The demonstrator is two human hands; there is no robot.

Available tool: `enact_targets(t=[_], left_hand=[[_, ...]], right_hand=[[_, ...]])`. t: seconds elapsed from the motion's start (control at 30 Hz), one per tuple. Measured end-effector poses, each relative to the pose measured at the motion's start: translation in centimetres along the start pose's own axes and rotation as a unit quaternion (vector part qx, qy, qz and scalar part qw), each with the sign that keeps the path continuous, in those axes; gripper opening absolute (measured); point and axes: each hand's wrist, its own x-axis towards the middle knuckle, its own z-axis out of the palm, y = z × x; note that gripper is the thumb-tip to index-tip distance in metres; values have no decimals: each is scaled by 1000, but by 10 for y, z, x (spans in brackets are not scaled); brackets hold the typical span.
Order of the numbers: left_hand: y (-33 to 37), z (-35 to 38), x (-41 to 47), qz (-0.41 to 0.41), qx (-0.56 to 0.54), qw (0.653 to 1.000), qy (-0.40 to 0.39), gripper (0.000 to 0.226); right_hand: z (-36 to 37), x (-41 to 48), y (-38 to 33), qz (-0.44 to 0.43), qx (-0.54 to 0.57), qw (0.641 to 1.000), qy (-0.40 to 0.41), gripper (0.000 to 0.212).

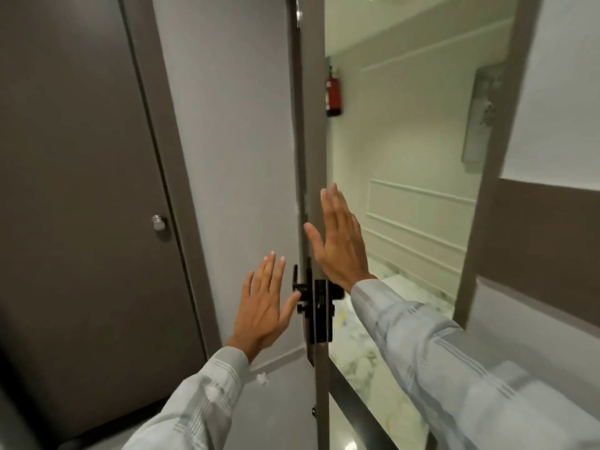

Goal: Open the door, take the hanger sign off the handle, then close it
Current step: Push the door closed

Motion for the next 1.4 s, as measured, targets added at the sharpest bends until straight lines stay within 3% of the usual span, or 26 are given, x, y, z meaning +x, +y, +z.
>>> enact_targets(t=[0.13,0.4,0.6,0.77,0.9,1.1,1.2,1.4], left_hand=[[-5,14,9,49,2,997,-62,80],[25,61,38,82,-73,992,-59,97],[53,78,56,126,-98,986,-54,100],[87,98,77,177,-155,970,-64,98],[108,121,102,235,-184,952,-72,95],[119,164,146,294,-187,929,-123,97],[121,191,158,303,-181,919,-175,97],[140,215,187,333,-188,900,-208,96]], right_hand=[[15,31,8,-55,-68,996,32,68],[23,41,51,-137,-121,977,107,69],[0,35,88,-122,-165,971,126,70],[-42,25,121,-89,-268,949,138,70],[-71,26,143,-94,-389,912,89,66],[-99,16,179,-29,-544,838,20,59],[-107,20,194,5,-611,792,-20,61],[-109,30,210,48,-718,689,-82,66]])
